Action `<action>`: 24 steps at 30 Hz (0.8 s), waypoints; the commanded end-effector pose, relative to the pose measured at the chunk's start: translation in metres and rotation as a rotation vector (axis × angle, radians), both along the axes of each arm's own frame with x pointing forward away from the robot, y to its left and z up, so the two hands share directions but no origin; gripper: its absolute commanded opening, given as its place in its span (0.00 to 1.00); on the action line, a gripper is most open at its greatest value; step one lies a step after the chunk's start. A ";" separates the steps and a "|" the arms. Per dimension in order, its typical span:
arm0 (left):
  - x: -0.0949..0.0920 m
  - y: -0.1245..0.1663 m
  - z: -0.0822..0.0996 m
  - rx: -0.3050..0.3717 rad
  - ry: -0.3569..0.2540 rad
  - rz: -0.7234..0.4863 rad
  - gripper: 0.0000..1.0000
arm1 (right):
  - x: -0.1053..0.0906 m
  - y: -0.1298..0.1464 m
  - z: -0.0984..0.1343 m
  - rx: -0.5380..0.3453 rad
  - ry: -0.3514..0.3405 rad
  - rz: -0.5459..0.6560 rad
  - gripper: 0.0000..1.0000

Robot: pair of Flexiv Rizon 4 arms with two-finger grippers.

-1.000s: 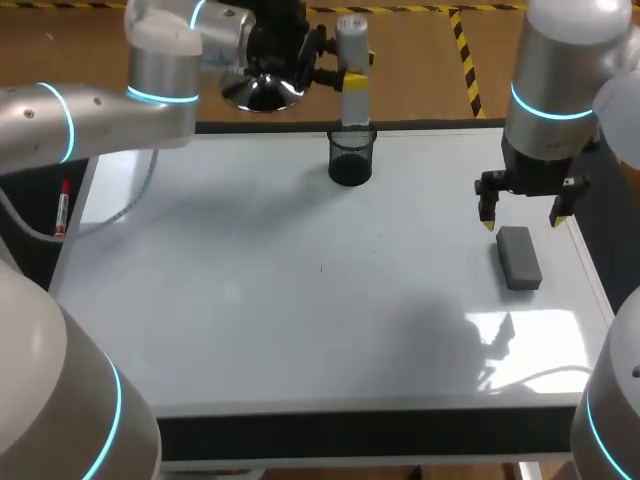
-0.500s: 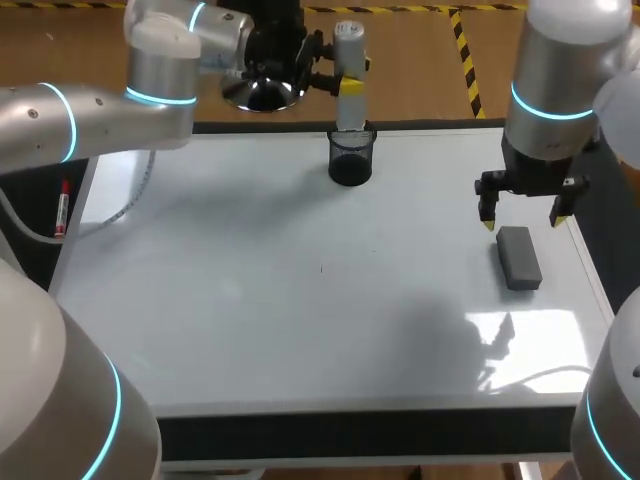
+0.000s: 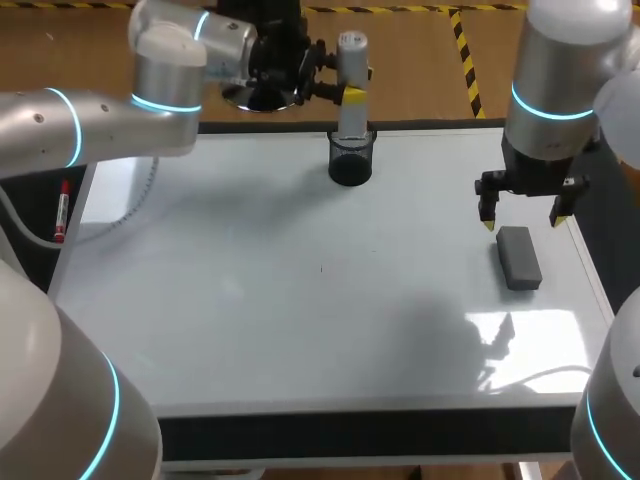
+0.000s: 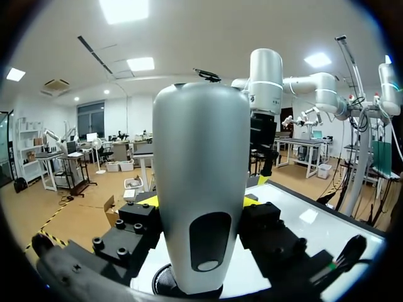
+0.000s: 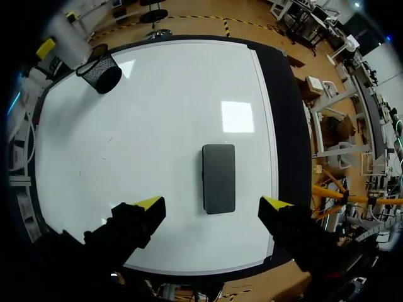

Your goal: Pick up the inspection probe, press it on each red-marked spot on the whiteboard one by one, put down the probe, pick up the eraser, and wipe off all the red marks.

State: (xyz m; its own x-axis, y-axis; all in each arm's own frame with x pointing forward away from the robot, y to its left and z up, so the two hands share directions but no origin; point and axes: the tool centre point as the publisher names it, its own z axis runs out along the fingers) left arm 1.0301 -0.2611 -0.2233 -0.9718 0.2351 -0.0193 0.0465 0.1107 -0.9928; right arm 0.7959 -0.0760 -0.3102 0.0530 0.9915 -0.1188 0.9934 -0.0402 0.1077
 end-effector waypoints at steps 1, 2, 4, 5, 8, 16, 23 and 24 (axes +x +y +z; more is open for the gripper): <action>0.006 -0.004 -0.006 -0.002 0.004 -0.004 0.00 | -0.001 -0.001 0.001 0.001 -0.001 0.001 1.00; 0.006 -0.005 -0.007 -0.002 0.004 -0.003 0.00 | -0.001 -0.001 0.001 0.001 -0.001 0.001 1.00; 0.008 -0.006 -0.009 -0.001 0.002 0.003 0.00 | -0.001 -0.001 0.001 0.001 -0.001 0.001 1.00; 0.009 -0.006 -0.010 0.000 0.003 0.004 0.00 | -0.001 -0.001 0.001 0.001 -0.001 0.001 1.00; 0.010 -0.006 -0.013 0.004 0.004 0.007 0.00 | -0.001 -0.001 0.001 0.001 -0.001 0.001 1.00; 0.012 -0.004 -0.022 0.014 0.015 0.022 0.00 | -0.001 -0.001 0.001 0.001 -0.001 0.001 1.00; 0.012 -0.001 -0.030 0.021 0.027 0.030 0.00 | -0.001 -0.001 0.001 0.001 -0.001 0.001 1.00; 0.012 -0.001 -0.031 0.022 0.023 0.033 0.00 | -0.001 -0.001 0.001 0.001 -0.001 0.001 1.00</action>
